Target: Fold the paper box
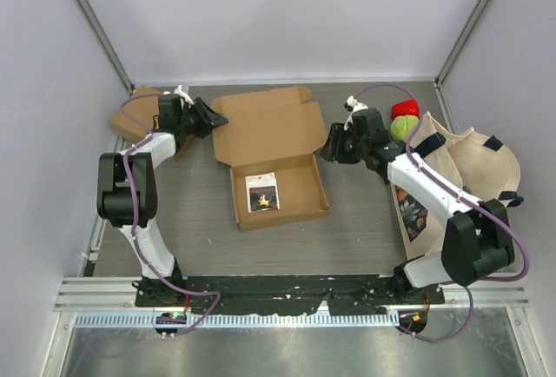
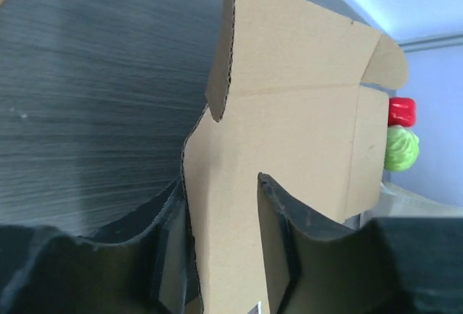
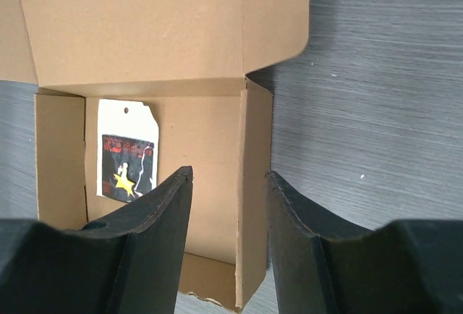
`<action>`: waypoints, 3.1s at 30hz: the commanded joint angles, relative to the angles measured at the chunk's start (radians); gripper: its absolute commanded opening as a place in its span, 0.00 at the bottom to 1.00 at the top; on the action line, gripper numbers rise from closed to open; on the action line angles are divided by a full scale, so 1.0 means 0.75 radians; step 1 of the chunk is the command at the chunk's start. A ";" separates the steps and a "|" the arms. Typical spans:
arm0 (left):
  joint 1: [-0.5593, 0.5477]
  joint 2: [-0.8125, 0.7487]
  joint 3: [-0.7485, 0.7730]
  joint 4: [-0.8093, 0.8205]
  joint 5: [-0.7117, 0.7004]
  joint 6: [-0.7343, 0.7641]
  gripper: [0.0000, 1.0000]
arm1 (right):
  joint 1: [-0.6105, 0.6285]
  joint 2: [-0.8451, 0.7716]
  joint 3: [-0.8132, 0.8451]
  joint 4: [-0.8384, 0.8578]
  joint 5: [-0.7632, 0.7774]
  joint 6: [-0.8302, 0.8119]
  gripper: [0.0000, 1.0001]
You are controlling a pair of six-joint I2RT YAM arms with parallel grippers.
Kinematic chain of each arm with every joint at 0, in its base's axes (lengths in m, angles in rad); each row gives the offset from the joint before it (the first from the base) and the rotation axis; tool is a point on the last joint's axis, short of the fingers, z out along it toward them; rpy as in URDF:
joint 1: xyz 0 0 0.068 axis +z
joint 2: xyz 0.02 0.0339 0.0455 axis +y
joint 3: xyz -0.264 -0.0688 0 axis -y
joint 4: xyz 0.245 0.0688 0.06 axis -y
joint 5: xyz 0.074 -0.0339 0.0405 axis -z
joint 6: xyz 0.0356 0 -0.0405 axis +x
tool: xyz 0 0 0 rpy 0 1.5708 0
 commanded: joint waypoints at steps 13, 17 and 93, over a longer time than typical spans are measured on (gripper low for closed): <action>-0.040 -0.261 -0.085 0.398 0.296 0.030 0.14 | -0.231 0.185 0.458 0.118 -0.200 -0.082 0.73; -0.040 -0.316 -0.116 0.395 0.290 0.028 0.12 | -0.233 0.267 0.590 0.151 -0.172 -0.267 0.74; -0.477 -0.044 0.946 -1.041 0.419 0.286 0.51 | -0.164 -0.027 -0.213 1.401 -0.295 -0.793 0.34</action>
